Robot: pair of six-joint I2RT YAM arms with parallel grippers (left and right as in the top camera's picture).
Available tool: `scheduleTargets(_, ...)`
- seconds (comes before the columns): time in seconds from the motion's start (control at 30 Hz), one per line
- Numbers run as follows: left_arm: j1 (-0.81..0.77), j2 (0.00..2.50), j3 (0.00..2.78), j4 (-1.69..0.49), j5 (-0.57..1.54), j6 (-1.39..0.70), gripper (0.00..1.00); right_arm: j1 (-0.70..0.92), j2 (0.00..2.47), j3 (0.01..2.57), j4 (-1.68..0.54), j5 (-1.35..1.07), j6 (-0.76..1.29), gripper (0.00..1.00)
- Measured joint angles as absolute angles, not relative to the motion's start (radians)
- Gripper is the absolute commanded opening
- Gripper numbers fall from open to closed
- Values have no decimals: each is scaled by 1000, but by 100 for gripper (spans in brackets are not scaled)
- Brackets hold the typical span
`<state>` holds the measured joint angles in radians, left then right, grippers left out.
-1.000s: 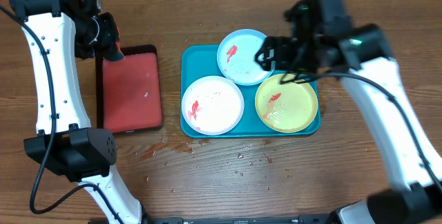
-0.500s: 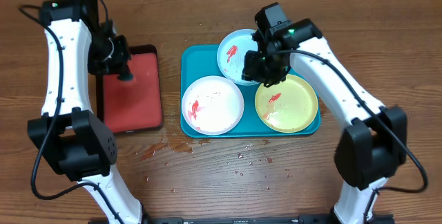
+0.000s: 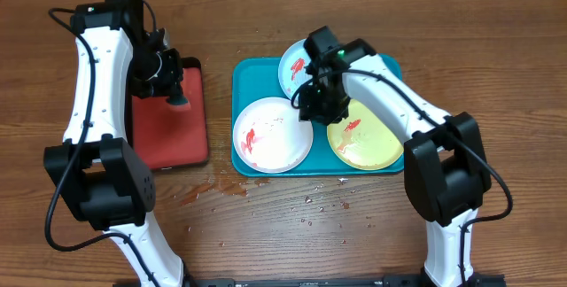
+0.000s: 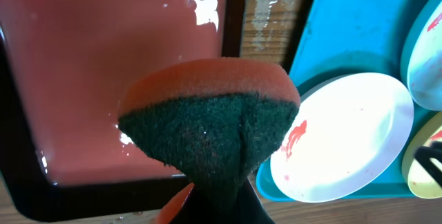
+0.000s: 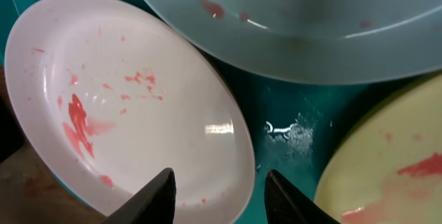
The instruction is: Clean dirty plates on tray and stack at the side
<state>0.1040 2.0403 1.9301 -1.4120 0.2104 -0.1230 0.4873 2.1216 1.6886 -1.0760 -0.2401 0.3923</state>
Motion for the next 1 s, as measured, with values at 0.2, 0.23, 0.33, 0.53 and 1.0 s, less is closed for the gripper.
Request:
scheduleTargets(0.2, 91, 2040, 1930, -1404, 210, -120, 4, 492, 2122, 1624, -986, -201, 392, 42)
scheduleTargets(0.23, 87, 2040, 1930, -1404, 210, -120, 4, 492, 2122, 1614, -976, -198, 392, 42)
scheduleTargets(0.33, 84, 2040, 1930, -1404, 210, -120, 4, 492, 2122, 1585, -956, -195, 392, 42)
scheduleTargets(0.53, 84, 2040, 1929, -1404, 211, -120, 4, 492, 2122, 1536, -908, -194, 392, 31)
scheduleTargets(1.0, 20, 2040, 1879, -1393, 234, -121, 4, 492, 2122, 1515, -839, -194, 410, 11)
